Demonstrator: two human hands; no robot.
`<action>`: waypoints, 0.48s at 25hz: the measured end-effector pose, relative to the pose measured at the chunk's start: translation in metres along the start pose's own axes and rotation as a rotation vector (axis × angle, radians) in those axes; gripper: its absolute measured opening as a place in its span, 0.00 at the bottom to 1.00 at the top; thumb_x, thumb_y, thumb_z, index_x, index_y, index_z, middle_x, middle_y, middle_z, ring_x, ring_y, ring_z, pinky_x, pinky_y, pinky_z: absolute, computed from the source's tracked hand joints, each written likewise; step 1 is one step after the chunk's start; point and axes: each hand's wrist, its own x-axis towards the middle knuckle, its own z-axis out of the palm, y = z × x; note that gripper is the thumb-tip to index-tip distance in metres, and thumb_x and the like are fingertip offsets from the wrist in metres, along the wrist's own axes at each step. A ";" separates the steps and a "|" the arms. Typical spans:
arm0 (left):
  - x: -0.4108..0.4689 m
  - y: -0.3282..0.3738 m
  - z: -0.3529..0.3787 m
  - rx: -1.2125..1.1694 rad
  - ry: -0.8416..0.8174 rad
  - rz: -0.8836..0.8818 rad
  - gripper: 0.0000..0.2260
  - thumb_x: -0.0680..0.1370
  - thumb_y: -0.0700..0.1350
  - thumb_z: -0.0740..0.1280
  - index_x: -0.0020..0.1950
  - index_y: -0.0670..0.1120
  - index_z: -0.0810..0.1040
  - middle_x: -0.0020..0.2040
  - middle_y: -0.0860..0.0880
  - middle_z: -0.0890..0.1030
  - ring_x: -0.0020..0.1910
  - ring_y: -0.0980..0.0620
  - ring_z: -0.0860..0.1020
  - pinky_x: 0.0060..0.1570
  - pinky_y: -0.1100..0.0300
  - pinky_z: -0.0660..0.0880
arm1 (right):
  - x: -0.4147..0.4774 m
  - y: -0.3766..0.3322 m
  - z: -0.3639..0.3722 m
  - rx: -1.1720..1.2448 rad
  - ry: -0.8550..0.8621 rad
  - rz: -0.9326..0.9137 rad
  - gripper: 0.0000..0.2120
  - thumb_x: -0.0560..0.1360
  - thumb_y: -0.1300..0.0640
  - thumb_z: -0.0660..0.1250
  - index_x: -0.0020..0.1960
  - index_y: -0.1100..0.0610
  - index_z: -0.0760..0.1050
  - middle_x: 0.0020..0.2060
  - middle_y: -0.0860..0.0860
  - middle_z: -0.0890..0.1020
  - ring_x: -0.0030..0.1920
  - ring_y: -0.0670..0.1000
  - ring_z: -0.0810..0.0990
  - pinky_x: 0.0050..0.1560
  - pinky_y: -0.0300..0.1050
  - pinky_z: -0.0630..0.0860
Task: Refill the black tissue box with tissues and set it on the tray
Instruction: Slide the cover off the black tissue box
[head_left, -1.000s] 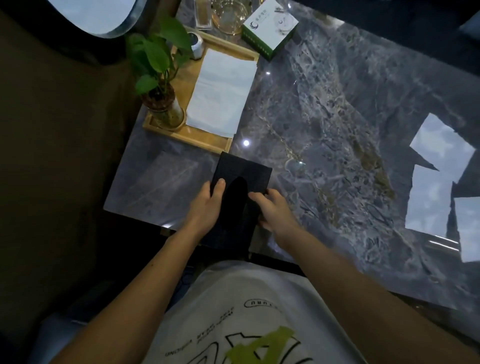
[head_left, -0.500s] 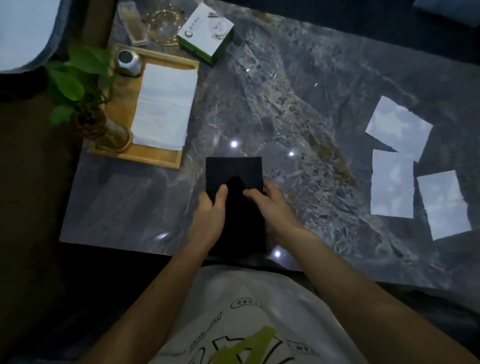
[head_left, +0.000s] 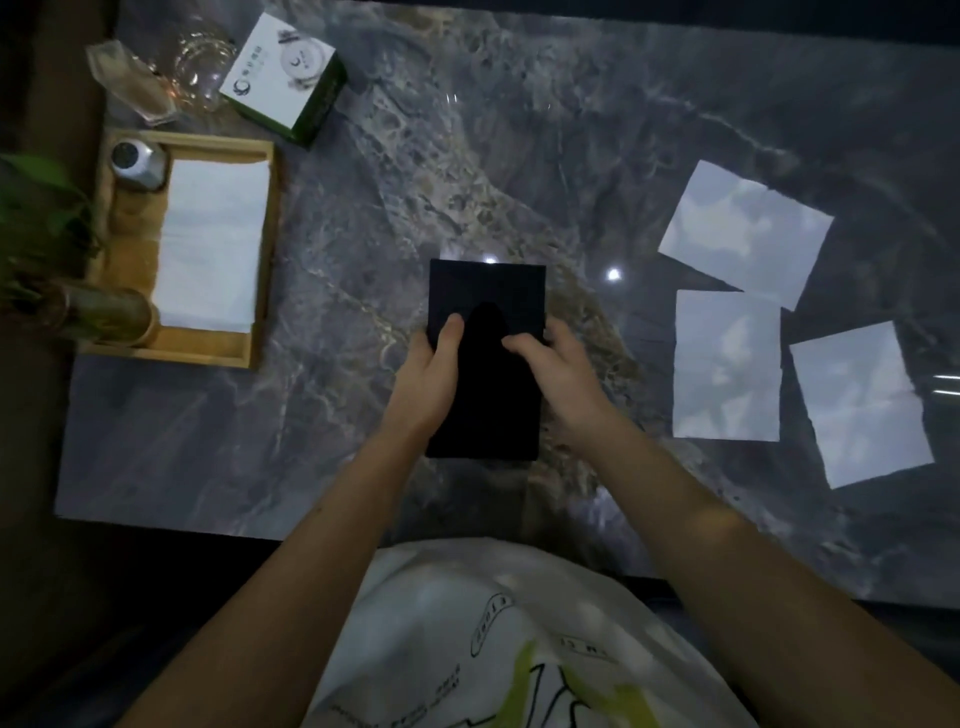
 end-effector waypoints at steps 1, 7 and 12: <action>0.004 0.004 0.006 0.017 0.003 0.000 0.30 0.76 0.66 0.56 0.71 0.48 0.68 0.64 0.49 0.75 0.59 0.50 0.76 0.59 0.54 0.73 | 0.005 -0.004 -0.004 -0.009 0.013 0.008 0.16 0.75 0.53 0.69 0.61 0.51 0.73 0.54 0.50 0.81 0.52 0.50 0.82 0.52 0.46 0.80; 0.035 0.014 0.011 0.070 -0.017 -0.009 0.29 0.77 0.65 0.56 0.71 0.49 0.69 0.66 0.50 0.75 0.63 0.50 0.74 0.63 0.54 0.71 | 0.034 -0.011 -0.015 -0.009 0.082 -0.025 0.19 0.75 0.55 0.68 0.64 0.57 0.75 0.55 0.52 0.82 0.52 0.49 0.82 0.47 0.40 0.78; 0.048 0.004 0.006 0.140 -0.052 0.120 0.16 0.82 0.52 0.56 0.66 0.48 0.72 0.58 0.49 0.79 0.57 0.50 0.78 0.58 0.52 0.75 | 0.042 -0.005 -0.019 0.001 0.120 -0.028 0.20 0.77 0.61 0.67 0.68 0.59 0.71 0.56 0.50 0.80 0.54 0.48 0.80 0.49 0.37 0.77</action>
